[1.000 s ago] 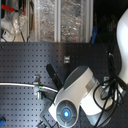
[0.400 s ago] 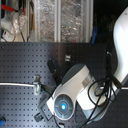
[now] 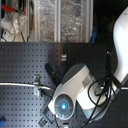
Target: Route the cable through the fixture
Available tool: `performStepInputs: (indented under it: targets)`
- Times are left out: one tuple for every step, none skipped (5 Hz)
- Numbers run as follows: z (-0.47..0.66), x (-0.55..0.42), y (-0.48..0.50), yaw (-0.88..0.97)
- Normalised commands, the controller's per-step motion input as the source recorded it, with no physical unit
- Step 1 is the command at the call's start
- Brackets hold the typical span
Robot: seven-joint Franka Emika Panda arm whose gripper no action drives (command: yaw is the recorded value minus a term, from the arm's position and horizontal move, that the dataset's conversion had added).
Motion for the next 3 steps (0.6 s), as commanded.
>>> performStepInputs:
  targets:
    - [0.09, -0.127, 0.029, -0.85]
    - [0.01, -0.131, -0.016, -0.89]
    - [0.04, -0.382, 0.220, -0.01]
